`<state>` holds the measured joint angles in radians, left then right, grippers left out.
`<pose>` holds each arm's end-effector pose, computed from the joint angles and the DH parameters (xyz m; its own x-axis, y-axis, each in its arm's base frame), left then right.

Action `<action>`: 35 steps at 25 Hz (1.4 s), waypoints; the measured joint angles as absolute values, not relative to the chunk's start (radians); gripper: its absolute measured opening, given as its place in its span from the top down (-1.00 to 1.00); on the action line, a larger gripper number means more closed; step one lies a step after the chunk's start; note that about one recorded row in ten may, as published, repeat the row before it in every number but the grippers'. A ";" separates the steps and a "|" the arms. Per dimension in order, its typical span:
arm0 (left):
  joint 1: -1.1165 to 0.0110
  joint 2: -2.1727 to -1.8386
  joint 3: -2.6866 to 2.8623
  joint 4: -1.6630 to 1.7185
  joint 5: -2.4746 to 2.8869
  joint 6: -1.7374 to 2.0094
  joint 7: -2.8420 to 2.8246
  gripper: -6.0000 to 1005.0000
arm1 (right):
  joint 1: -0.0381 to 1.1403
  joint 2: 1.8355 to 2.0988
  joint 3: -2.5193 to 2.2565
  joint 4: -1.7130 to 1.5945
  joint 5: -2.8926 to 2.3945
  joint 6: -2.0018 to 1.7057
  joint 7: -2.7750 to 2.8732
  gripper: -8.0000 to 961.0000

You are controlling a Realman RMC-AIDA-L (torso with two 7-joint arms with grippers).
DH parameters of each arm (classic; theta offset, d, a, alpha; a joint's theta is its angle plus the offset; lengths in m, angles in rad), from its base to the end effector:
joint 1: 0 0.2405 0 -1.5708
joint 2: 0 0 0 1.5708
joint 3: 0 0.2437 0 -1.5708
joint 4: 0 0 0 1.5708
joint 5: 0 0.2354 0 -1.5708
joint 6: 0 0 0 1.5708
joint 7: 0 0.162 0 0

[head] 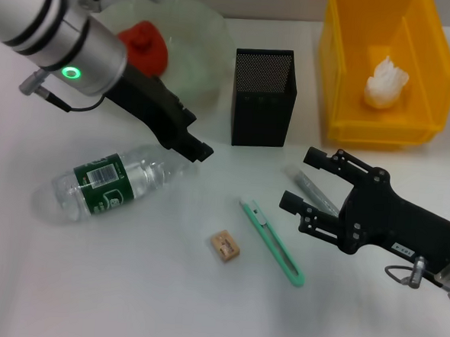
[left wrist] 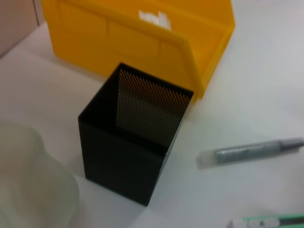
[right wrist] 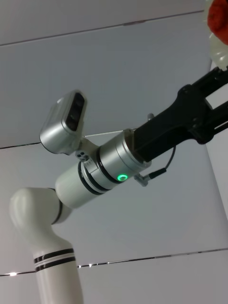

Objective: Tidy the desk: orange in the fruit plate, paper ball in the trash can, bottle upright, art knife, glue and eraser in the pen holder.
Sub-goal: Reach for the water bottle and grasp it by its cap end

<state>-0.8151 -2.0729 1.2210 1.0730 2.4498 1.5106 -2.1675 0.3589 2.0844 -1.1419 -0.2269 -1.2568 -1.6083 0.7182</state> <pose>-0.1360 0.4094 -0.0239 0.9079 0.3814 -0.1741 0.3392 -0.9123 -0.2294 0.2720 0.2679 -0.0691 0.6366 -0.0786 -0.7672 -0.3984 -0.8853 -0.2399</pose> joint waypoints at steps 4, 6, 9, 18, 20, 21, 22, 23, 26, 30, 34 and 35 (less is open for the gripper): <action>-0.832 -2.074 1.264 1.077 2.480 1.504 -2.197 -0.33 | 0.362 2.084 -1.143 -0.208 -1.256 -1.608 0.719 -0.59; -0.845 -2.076 1.294 1.071 2.518 1.493 -2.225 -0.33 | 0.362 2.084 -1.142 -0.207 -1.255 -1.608 0.719 -0.59; -0.848 -2.079 1.317 1.063 2.545 1.471 -2.243 -0.32 | 0.361 2.086 -1.135 -0.200 -1.253 -1.616 0.728 -0.59; -0.852 -2.080 1.379 1.010 2.619 1.408 -2.281 -0.32 | 0.367 2.085 -1.133 -0.192 -1.252 -1.619 0.753 -0.59; -0.853 -2.080 1.390 0.996 2.621 1.398 -2.283 -0.32 | 0.369 2.085 -1.136 -0.192 -1.252 -1.614 0.756 -0.59; -0.855 -2.080 1.396 0.990 2.620 1.394 -2.283 -0.32 | 0.369 2.085 -1.136 -0.192 -1.252 -1.614 0.756 -0.59; -0.855 -2.080 1.401 0.985 2.619 1.387 -2.283 -0.32 | 0.370 2.085 -1.136 -0.191 -1.252 -1.613 0.756 -0.59; -0.856 -2.080 1.408 0.980 2.618 1.376 -2.283 -0.32 | 0.370 2.086 -1.135 -0.191 -1.252 -1.613 0.756 -0.59; -0.856 -2.080 1.436 0.954 2.615 1.329 -2.284 -0.32 | 0.370 2.087 -1.133 -0.190 -1.250 -1.612 0.756 -0.59; -0.859 -2.080 1.462 0.920 2.614 1.288 -2.286 -0.32 | 0.370 2.088 -1.133 -0.188 -1.250 -1.611 0.756 -0.59; -0.861 -2.080 1.465 0.909 2.613 1.273 -2.293 -0.32 | 0.370 2.088 -1.132 -0.183 -1.249 -1.609 0.756 -0.59; -0.861 -2.080 1.465 0.909 2.613 1.273 -2.293 -0.32 | 0.370 2.088 -1.131 -0.183 -1.249 -1.607 0.756 -0.59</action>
<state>-0.8614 -2.0800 1.4648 0.9090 2.6134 1.2735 -2.2934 0.3699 2.0877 -1.1314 -0.1826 -1.2486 -1.6075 0.7563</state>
